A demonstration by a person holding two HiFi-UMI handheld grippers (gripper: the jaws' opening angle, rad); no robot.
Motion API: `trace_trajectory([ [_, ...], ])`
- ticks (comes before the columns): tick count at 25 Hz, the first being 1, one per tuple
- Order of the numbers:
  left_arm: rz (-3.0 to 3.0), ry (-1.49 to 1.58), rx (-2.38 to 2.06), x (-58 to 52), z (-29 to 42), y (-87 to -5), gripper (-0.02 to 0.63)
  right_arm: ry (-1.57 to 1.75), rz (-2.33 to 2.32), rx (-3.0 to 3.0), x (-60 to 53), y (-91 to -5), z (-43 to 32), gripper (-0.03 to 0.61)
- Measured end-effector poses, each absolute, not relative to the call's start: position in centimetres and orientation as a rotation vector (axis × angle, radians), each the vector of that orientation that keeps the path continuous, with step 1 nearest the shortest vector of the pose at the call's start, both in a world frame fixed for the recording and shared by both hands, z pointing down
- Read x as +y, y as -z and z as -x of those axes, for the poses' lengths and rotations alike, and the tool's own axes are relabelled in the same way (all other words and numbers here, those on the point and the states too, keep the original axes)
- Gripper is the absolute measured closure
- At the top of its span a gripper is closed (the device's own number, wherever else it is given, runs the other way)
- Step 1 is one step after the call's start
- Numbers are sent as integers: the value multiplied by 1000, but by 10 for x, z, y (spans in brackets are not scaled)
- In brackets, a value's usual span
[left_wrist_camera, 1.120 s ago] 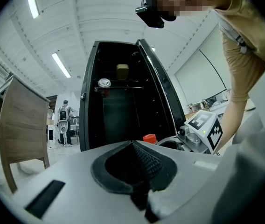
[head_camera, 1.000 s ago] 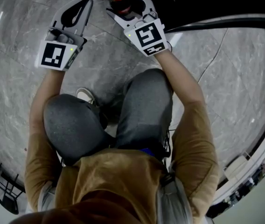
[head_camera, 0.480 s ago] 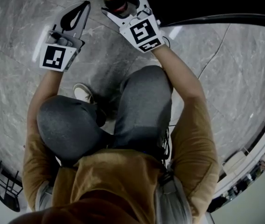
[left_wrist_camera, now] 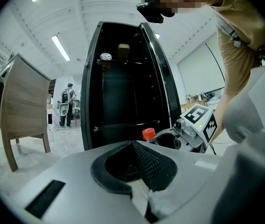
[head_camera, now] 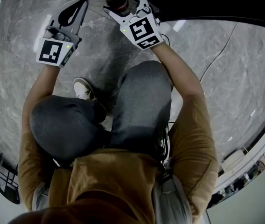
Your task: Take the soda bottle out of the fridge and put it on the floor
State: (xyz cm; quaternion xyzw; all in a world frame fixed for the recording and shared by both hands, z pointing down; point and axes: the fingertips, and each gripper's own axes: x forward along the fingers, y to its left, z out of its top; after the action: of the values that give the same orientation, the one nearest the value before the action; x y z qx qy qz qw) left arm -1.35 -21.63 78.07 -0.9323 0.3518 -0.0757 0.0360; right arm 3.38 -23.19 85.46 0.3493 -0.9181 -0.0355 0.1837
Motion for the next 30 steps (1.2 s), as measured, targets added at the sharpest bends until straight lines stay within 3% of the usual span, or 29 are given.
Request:
trace_trajectory([
  [13,2879,481,1019,-216,23,-855,612,20,-936,-2547,-230,-907,-24,272],
  [30,2925,476,1003,-213,21,-867,612,-85,-923,-2462,-224,-974,-32,272],
])
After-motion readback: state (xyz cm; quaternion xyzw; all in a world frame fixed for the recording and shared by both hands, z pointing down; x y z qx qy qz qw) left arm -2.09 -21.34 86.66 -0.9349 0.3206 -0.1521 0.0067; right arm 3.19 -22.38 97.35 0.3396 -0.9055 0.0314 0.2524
